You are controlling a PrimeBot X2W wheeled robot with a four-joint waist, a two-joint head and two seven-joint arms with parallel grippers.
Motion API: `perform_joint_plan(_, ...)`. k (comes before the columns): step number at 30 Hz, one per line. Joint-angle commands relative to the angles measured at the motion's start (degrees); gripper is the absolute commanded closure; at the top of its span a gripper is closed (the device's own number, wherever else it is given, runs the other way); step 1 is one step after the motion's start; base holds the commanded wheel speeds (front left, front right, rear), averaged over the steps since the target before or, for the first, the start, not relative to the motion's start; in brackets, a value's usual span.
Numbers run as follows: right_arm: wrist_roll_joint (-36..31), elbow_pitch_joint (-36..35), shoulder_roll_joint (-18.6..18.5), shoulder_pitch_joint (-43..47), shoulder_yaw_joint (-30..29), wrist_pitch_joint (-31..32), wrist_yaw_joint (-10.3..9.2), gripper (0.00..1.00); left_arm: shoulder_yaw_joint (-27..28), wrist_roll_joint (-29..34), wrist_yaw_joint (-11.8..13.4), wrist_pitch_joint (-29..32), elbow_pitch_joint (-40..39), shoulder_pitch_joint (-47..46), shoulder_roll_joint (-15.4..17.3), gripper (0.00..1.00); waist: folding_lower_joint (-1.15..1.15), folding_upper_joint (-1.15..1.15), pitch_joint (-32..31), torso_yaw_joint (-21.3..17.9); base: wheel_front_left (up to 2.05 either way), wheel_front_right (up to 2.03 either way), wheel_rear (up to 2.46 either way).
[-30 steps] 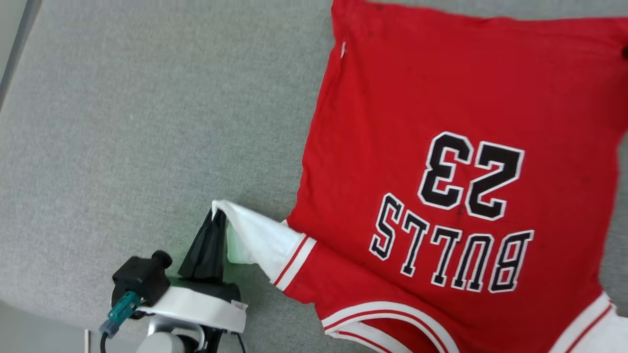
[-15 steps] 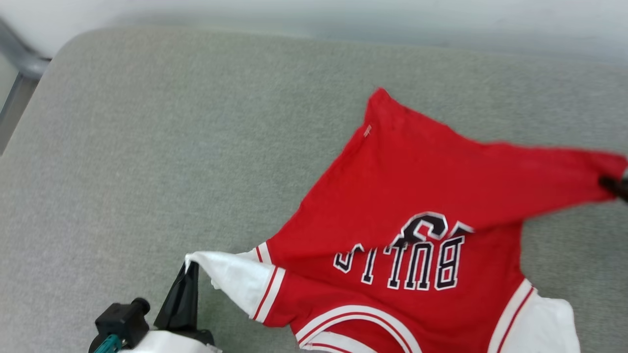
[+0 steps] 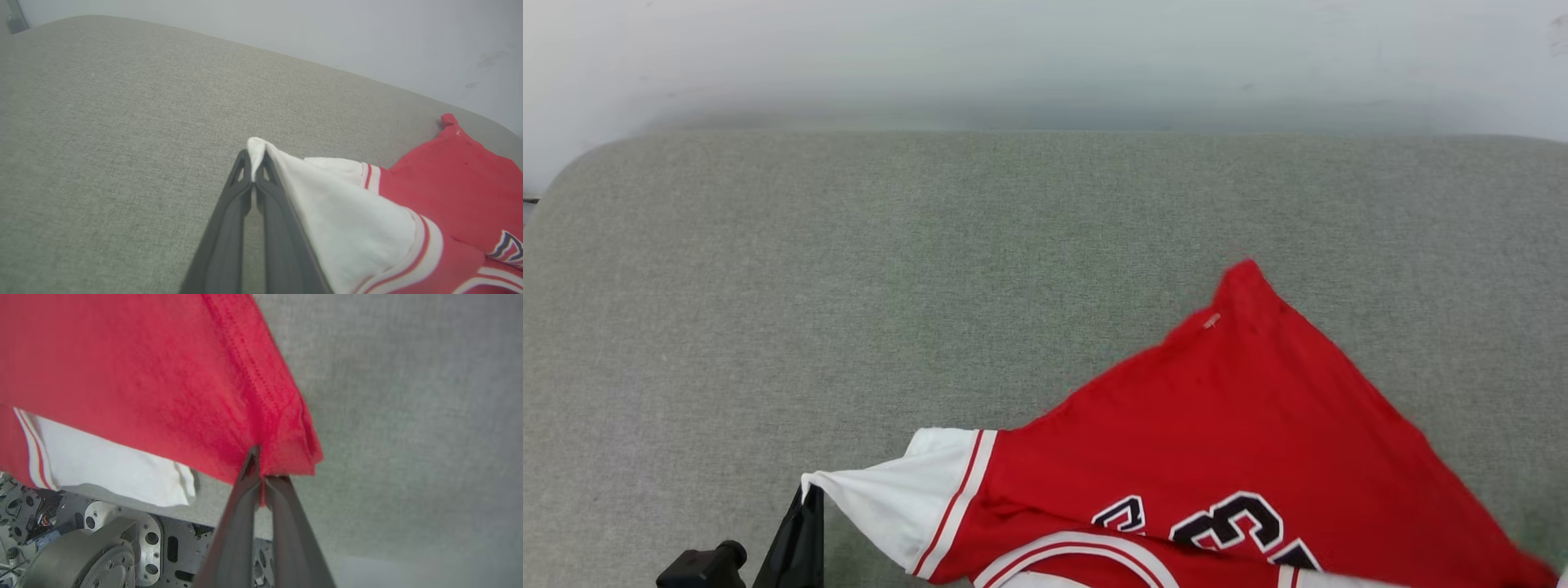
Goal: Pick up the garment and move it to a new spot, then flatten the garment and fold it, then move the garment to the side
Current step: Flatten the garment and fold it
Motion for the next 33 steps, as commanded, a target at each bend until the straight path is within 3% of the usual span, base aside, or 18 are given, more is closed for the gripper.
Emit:
perform_joint_plan(1, -0.5, 1.0, 1.9, 3.0, -0.5, -0.6, -0.06, 1.00, 0.2, -0.5, 0.3, -0.1, 0.1, 0.4, 0.1, 1.00, 0.01, 0.00, -0.2, -0.4, 0.00, 0.00, 0.00)
perform_joint_plan(9, -2.6, 3.8, 7.4, 7.0, -0.6, -4.6, -0.05, 1.00, 0.4, -0.4, 0.5, -0.1, 0.4, 0.1, 0.2, 1.00, 0.01, 0.00, 0.0, -1.1, 0.00, 0.00, 0.00)
perform_joint_plan(10, -2.9, 3.7, 7.6, 6.4, -1.0, -5.2, -0.05, 0.79, 0.4, -0.4, 0.5, -0.1, 0.5, 0.2, 0.3, 1.00, 0.01, 0.00, -0.2, -1.2, 0.00, 0.00, 0.00)
perform_joint_plan(11, -3.5, 3.4, 7.6, 5.8, -1.6, -6.2, -0.05, 0.07, 0.3, -0.4, 0.5, -0.1, 0.5, 0.3, 0.3, 1.00, 0.01, 0.00, -0.4, -1.3, 0.00, 0.00, 0.00)
perform_joint_plan(12, -4.0, 2.8, 7.5, 4.9, -2.4, -7.3, -0.07, 0.00, 0.3, -0.4, 0.5, -0.1, 0.6, 0.4, 0.3, 1.00, 0.01, 0.00, -0.6, -1.4, 0.00, 0.00, 0.00)
perform_joint_plan(19, -4.6, -4.2, 5.7, -0.5, -7.8, -11.8, -0.05, 0.00, -0.4, -0.1, 0.5, -0.1, 0.2, 0.5, 0.4, 1.00, 0.01, 0.00, -1.6, -0.5, 0.00, 0.00, 0.00)
perform_joint_plan(23, -5.0, -8.7, 4.3, -6.2, -9.0, -11.0, -0.05, 0.00, -1.0, 0.1, 0.6, 0.1, -0.2, -0.5, 0.3, 1.00, 0.01, 0.00, -1.1, 0.2, 0.00, 0.00, 0.00)
perform_joint_plan(27, -5.4, -11.8, 3.1, -11.9, -7.7, -8.2, -0.05, 0.00, -1.7, 0.2, 0.5, 0.2, -0.5, -1.3, 0.2, 1.00, 0.01, 0.00, -0.2, 0.9, 0.00, 0.00, 0.00)
perform_joint_plan(33, -7.3, -12.4, 1.8, -25.3, 1.0, 0.9, -0.05, 0.00, -2.7, 0.5, 0.4, 0.2, -1.5, -3.0, -0.2, 1.00, 0.01, 0.00, 2.4, 2.7, 0.00, 0.00, 0.00)
